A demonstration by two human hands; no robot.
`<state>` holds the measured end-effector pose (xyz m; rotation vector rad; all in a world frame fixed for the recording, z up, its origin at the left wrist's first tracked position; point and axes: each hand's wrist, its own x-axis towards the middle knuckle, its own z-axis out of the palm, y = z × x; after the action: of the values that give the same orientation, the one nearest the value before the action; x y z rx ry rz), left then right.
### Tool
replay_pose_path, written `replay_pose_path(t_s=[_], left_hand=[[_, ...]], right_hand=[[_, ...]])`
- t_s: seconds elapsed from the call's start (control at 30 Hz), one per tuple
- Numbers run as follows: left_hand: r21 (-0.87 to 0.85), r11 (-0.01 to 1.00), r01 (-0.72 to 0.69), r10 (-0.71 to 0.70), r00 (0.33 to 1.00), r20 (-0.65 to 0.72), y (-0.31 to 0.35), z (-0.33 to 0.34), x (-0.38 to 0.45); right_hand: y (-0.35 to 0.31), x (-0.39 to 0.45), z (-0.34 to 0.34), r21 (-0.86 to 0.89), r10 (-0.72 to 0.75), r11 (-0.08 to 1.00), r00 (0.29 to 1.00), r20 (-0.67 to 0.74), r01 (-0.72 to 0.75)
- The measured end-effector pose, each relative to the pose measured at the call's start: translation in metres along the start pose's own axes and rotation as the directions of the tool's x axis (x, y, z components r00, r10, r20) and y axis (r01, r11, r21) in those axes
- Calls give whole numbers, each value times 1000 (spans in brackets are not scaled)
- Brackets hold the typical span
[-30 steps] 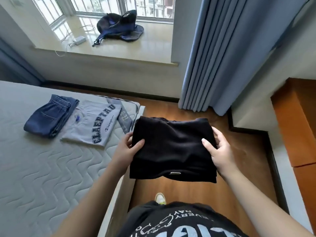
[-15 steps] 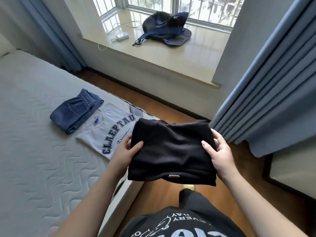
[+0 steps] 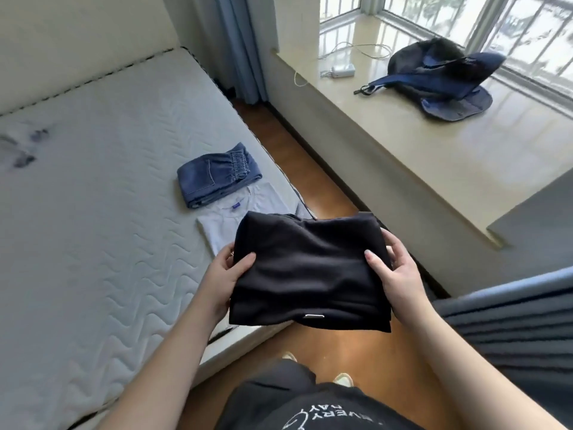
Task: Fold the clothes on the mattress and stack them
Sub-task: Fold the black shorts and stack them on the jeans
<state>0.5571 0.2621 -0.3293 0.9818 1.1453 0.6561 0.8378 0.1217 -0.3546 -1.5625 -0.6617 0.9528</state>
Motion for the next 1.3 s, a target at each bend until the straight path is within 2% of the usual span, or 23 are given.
replay_pose_path(t_s=[0.33,0.67,0.93,1.1,1.3], left_hand=[[-121,990,-66,37,972,-232,13,-53,45],[-147,986,-77,47,979,-200,55,-115,124],[-214,973,-82,10,949,-315,68,-138,180],[-150,983,-110,42,917,-396,74,-139,206],[-172,975,-139,63,921,-384,81,-144,254]], right_hand=[[-35,106,83,-85,-47,994,972,231,69],[-63,204,175,-132,-50,987,950,307,95],[-68,256,220,-146,-37,985,948,315,87],[-69,294,234,-169,-12,983,933,360,78],[-65,354,253,-162,29,986,907,421,44]])
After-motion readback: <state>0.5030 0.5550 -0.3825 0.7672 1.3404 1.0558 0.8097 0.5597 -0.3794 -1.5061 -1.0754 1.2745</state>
